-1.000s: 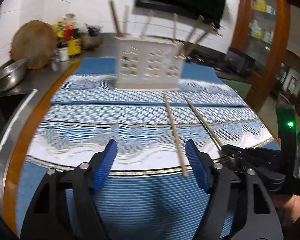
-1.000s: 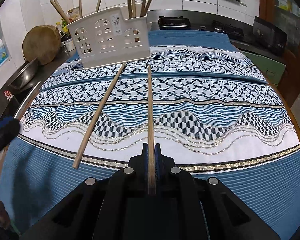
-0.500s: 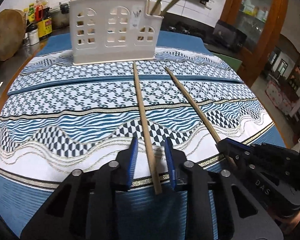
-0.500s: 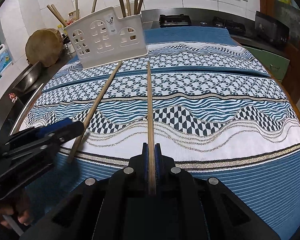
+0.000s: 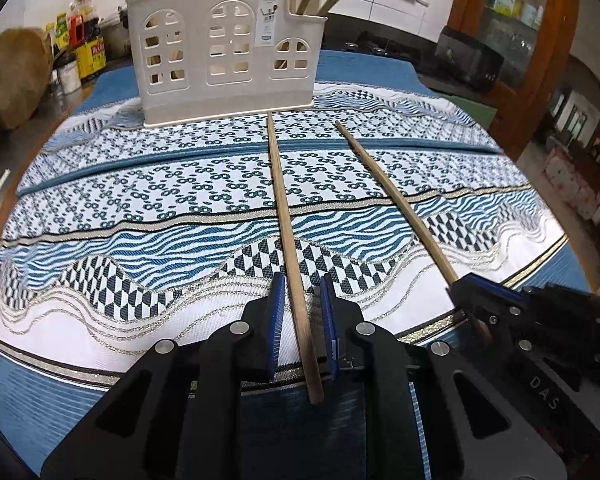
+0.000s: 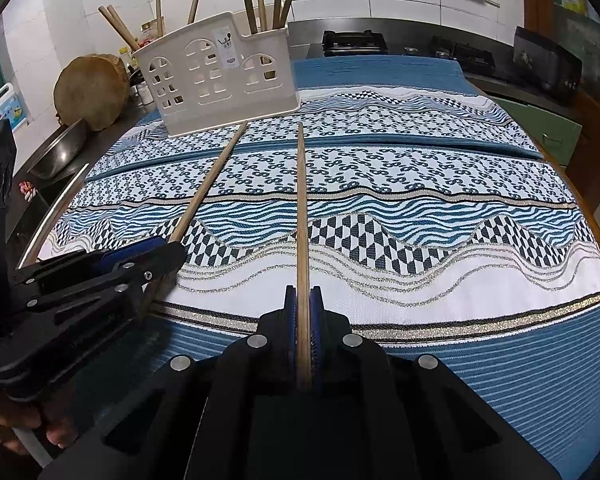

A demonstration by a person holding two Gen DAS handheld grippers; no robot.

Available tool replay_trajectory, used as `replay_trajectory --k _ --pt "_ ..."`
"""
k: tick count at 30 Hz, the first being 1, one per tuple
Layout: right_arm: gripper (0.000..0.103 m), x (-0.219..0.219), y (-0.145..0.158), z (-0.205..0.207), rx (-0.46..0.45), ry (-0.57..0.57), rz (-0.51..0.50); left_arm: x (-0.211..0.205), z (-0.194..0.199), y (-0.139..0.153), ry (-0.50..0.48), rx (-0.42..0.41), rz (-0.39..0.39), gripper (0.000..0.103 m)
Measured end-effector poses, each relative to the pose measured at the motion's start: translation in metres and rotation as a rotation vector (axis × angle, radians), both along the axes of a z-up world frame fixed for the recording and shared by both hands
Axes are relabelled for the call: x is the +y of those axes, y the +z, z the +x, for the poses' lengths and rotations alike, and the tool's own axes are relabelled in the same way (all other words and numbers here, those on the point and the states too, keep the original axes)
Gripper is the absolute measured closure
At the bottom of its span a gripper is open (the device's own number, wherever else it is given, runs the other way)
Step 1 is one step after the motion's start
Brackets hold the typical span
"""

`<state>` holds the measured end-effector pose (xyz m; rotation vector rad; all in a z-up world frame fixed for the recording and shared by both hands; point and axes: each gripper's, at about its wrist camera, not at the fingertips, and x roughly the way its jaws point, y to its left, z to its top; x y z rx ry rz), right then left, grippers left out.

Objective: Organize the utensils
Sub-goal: 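Close the left tool on the other chopstick while the right tool holds its own, then lift both chopsticks upright and carry them over the white caddy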

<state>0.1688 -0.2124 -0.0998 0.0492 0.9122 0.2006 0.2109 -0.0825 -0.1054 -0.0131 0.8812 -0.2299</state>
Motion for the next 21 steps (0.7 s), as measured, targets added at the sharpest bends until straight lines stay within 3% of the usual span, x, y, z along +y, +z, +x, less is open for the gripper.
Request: replay_trajectory --k 5,12,16,21 --pt "0.096 0.002 0.000 0.002 -0.004 0.002 -0.022 -0.003 -0.001 0.002 0.017 -0.006 0.040 0.094" --pt "0.096 -0.004 0.005 0.003 -0.007 -0.007 -0.002 0.014 0.001 0.005 0.023 0.013 -0.021 0.098" --pt "0.096 -0.010 0.024 -0.004 -0.050 -0.012 0.005 0.030 -0.001 0.017 0.042 -0.009 -0.066 0.098" --pt "0.096 -0.018 0.064 -0.007 -0.134 -0.002 0.009 0.053 -0.010 0.053 0.046 -0.101 -0.114 0.098"
